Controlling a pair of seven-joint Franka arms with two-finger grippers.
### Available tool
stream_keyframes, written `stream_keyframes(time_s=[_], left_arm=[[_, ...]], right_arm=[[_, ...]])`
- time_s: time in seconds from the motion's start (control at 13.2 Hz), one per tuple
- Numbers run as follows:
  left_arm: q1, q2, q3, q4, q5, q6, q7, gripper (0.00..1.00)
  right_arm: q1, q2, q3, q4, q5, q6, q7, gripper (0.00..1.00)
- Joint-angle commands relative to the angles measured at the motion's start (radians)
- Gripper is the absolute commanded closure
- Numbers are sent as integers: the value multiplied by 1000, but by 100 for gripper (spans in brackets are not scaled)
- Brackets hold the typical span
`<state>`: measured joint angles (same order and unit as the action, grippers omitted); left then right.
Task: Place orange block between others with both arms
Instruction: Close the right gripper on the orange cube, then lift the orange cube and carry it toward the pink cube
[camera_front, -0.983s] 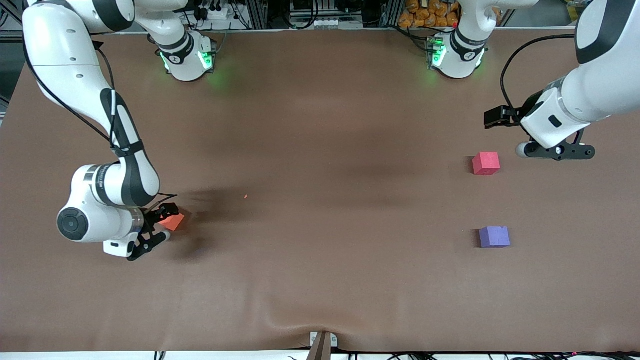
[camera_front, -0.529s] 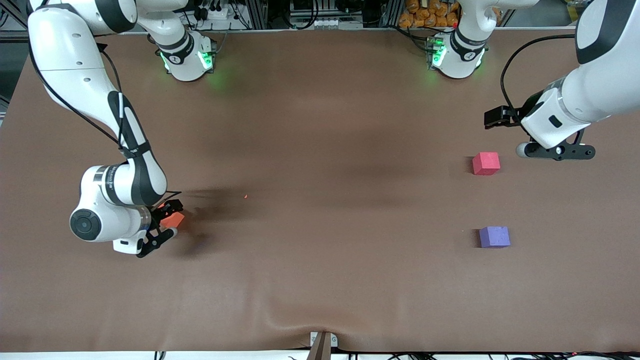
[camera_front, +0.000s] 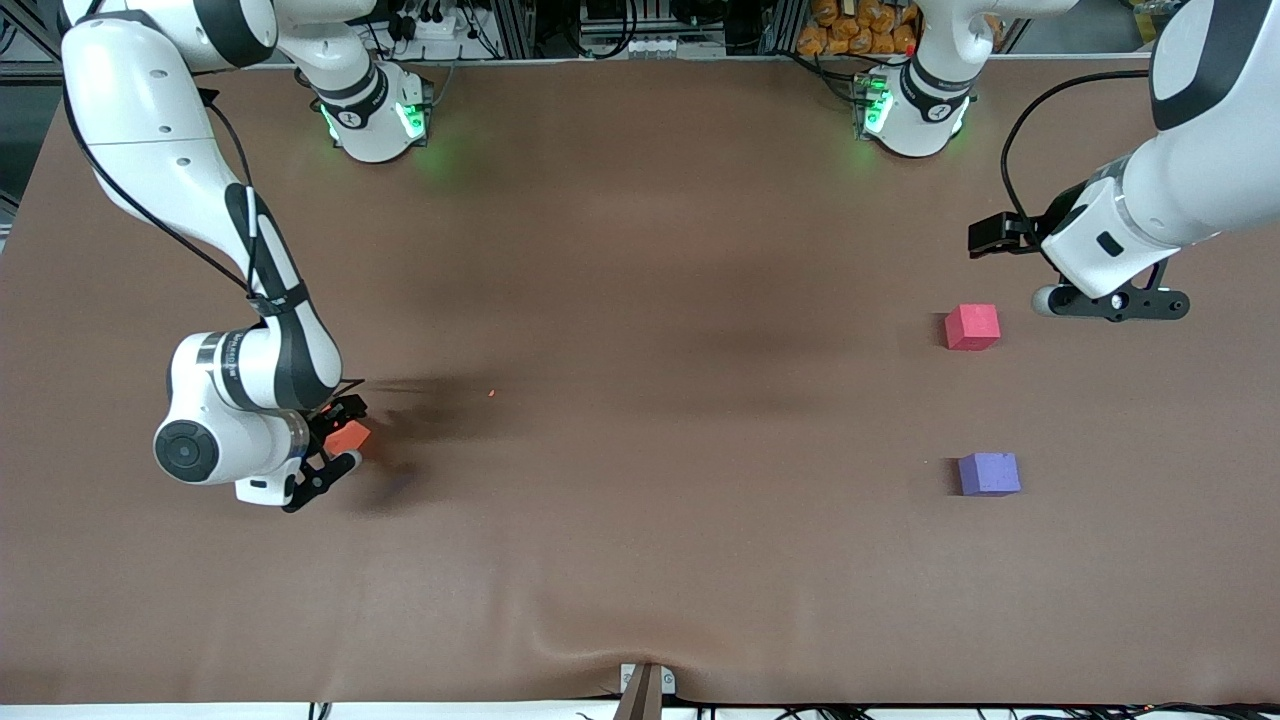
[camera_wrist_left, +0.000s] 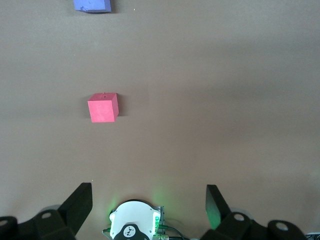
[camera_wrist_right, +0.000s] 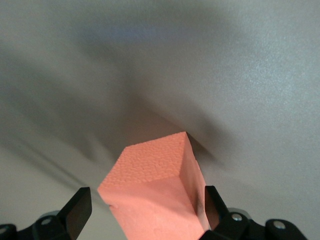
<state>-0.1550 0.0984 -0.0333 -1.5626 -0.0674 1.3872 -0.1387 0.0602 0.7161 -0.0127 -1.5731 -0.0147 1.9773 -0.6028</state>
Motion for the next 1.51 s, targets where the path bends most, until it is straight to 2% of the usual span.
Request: stream_keyframes(time_s=[0.0, 0.08, 0.15, 0.38, 0.45, 0.68, 0.83, 1.13, 1.44], left_arm=[[8, -3, -2, -10, 11, 13, -19, 0], [9, 3, -2, -10, 14, 13, -19, 0], [11, 6, -2, -8, 21, 13, -19, 0], [12, 6, -2, -10, 23, 15, -19, 0], [12, 6, -2, -8, 23, 15, -19, 0], [9, 6, -2, -10, 23, 13, -19, 0], [11, 6, -2, -10, 23, 13, -19, 0], [9, 6, -2, -13, 23, 13, -19, 0], [9, 6, -2, -24, 31, 15, -19, 0]], right_arm=[[7, 0, -1, -4, -27, -6, -12, 0], [7, 0, -1, -4, -27, -6, -11, 0], [7, 0, -1, -4, -28, -6, -9, 5], [6, 0, -1, -2, -28, -6, -6, 40], [4, 0, -1, -1, -30, -6, -6, 45], [6, -6, -1, 28, -25, -8, 11, 48], [3, -10, -1, 100, -13, -26, 111, 49], [13, -17, 4, 260, -10, -194, 231, 47], [58, -36, 7, 294, -10, -247, 337, 47]])
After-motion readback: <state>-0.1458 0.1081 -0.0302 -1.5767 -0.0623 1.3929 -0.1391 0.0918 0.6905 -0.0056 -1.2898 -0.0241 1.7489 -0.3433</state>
